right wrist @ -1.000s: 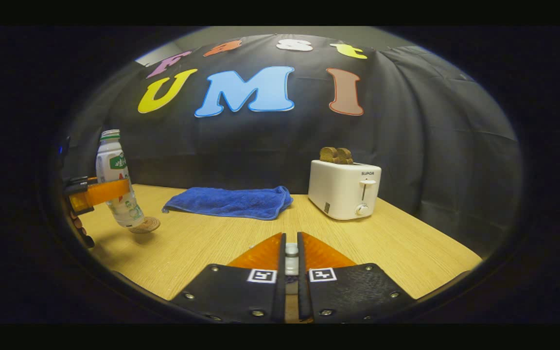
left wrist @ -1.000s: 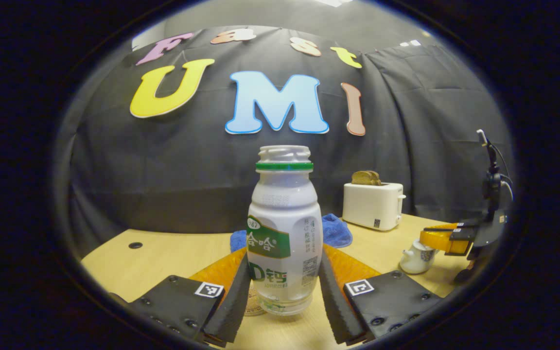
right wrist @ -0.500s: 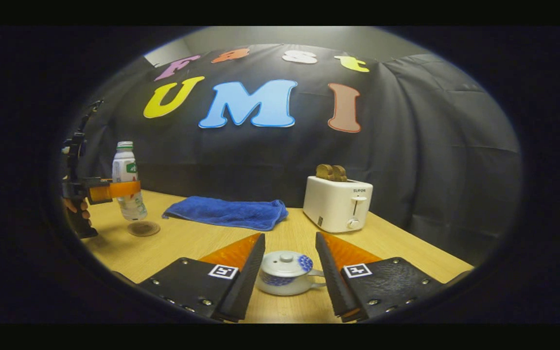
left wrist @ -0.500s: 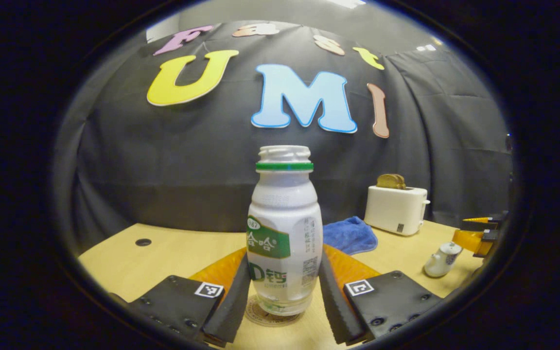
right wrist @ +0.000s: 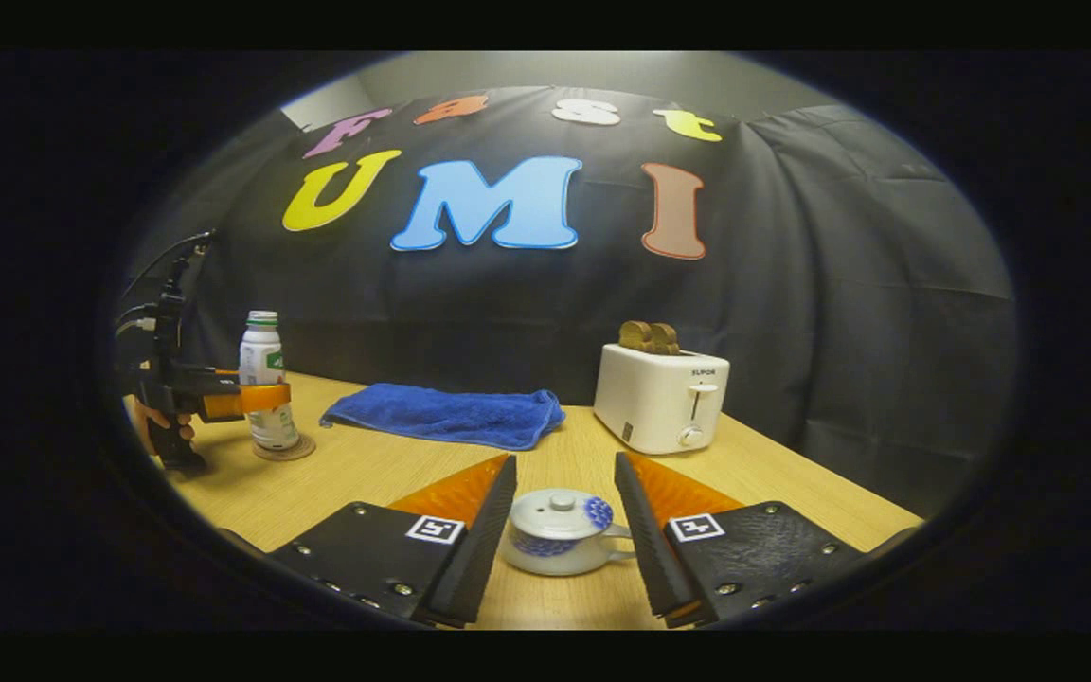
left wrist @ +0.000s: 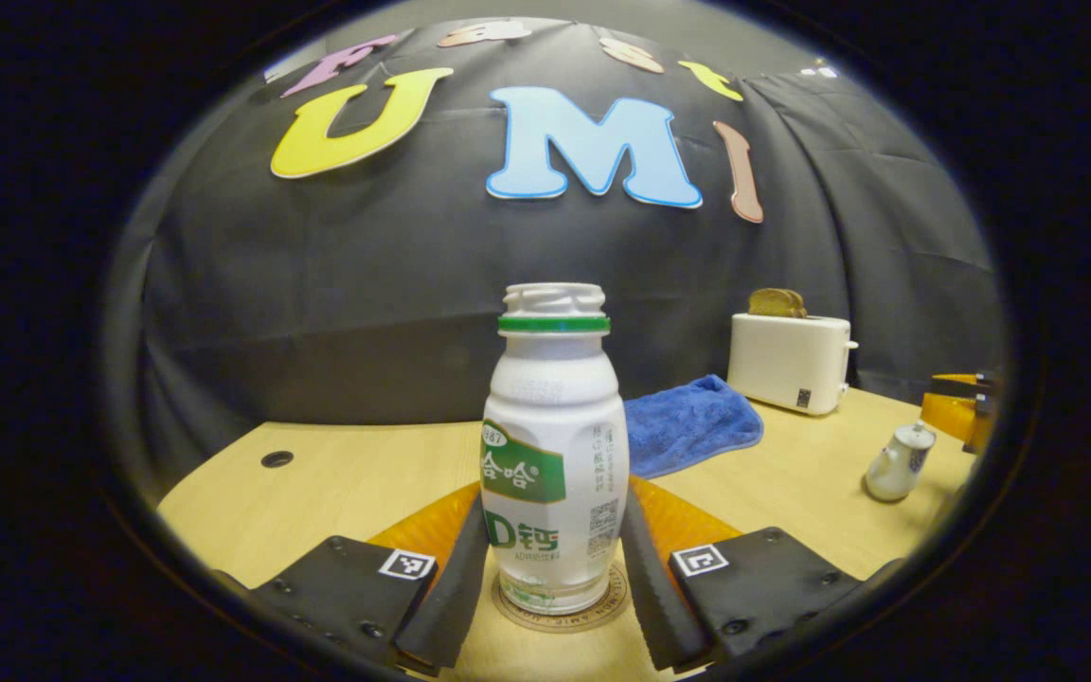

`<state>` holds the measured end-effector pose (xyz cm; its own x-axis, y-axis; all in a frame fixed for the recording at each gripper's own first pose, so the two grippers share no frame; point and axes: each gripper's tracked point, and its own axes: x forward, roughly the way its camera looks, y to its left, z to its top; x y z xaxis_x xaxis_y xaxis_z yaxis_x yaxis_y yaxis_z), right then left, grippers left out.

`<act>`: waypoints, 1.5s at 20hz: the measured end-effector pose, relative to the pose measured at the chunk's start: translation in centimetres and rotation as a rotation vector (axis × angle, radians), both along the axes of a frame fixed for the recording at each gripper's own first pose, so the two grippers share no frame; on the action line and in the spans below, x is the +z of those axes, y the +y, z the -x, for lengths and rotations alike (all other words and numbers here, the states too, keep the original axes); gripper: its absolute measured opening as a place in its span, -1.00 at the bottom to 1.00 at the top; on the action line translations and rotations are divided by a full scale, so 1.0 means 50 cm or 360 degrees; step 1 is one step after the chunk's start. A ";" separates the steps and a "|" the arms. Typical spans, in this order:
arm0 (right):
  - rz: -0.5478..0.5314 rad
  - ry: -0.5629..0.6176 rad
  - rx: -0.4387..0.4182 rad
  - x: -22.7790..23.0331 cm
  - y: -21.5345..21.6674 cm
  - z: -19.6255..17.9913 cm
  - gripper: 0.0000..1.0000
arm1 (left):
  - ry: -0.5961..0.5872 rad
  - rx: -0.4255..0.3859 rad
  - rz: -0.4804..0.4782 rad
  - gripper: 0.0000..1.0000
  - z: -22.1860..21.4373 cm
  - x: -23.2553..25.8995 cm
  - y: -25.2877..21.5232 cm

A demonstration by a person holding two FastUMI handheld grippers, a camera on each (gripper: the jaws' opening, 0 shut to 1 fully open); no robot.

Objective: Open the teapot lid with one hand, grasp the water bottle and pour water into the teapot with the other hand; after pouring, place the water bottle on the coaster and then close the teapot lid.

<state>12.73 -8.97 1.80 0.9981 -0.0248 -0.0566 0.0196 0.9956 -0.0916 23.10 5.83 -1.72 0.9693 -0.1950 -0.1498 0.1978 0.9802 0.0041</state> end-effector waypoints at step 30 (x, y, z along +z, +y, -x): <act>0.0114 -0.0095 0.0056 0.018 0.133 0.120 0.28 | -0.0189 0.0113 0.0099 1.00 0.293 0.114 0.001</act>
